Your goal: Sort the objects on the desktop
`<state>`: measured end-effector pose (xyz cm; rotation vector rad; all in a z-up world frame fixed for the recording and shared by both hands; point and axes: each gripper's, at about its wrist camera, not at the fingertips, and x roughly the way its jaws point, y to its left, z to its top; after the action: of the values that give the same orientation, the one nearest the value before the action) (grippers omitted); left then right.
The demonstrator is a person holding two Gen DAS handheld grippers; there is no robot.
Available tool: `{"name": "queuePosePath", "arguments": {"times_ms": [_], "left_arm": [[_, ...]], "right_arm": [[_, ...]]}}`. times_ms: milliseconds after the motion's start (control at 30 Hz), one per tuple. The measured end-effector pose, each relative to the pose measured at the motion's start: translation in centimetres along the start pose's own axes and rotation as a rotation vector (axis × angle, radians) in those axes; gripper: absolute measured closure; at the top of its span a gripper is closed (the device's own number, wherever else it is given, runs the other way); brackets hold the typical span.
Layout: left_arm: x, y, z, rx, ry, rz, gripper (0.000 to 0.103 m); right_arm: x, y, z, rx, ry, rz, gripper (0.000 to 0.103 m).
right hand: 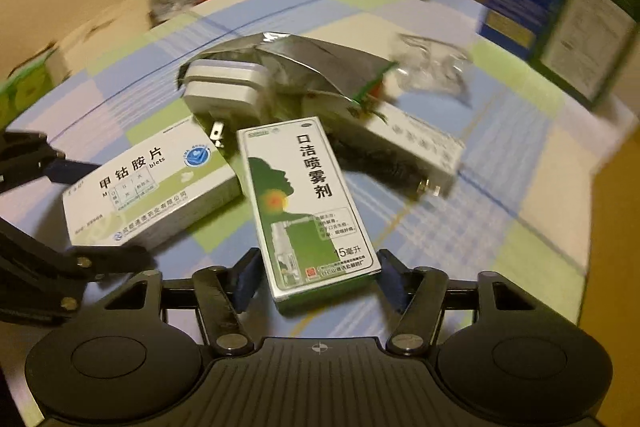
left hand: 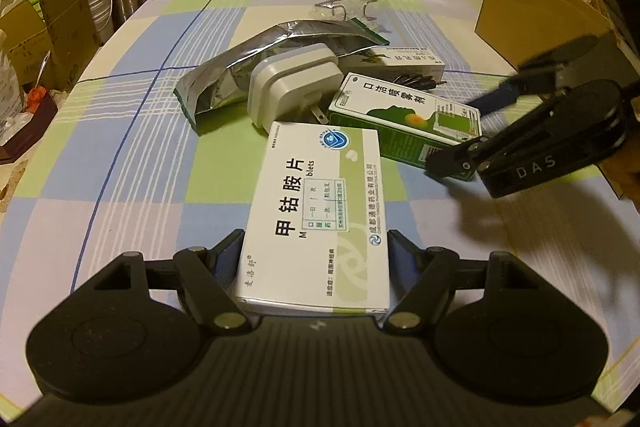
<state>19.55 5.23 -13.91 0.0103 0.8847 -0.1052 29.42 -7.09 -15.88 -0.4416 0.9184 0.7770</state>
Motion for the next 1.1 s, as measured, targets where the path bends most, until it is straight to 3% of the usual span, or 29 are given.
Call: {"name": "queuePosePath", "arguments": {"times_ms": [167,300,433,667,1100], "left_arm": [[-0.1,-0.5,-0.2,0.023,0.01,0.009,0.035],[-0.8,-1.2,-0.8,0.04,0.017,-0.019,0.035],[-2.0,-3.0,-1.9,0.109,-0.007,-0.064,0.035],[-1.8,-4.6,-3.0,0.119,-0.034,-0.061,0.035],[-1.1,-4.4,-2.6,0.1,-0.072,-0.055,0.035]], "right_arm": [[-2.9,0.7,-3.4,0.21,0.036,-0.122,0.049],[-5.5,2.6,-5.8,0.281,0.031,-0.181,0.049],[-6.9,3.4,-7.9,0.29,-0.05,-0.207,0.048],[-6.9,3.3,-8.0,0.277,-0.132,-0.21,0.036],[-4.8,3.0,-7.6,0.247,-0.13,-0.179,0.036]]}}
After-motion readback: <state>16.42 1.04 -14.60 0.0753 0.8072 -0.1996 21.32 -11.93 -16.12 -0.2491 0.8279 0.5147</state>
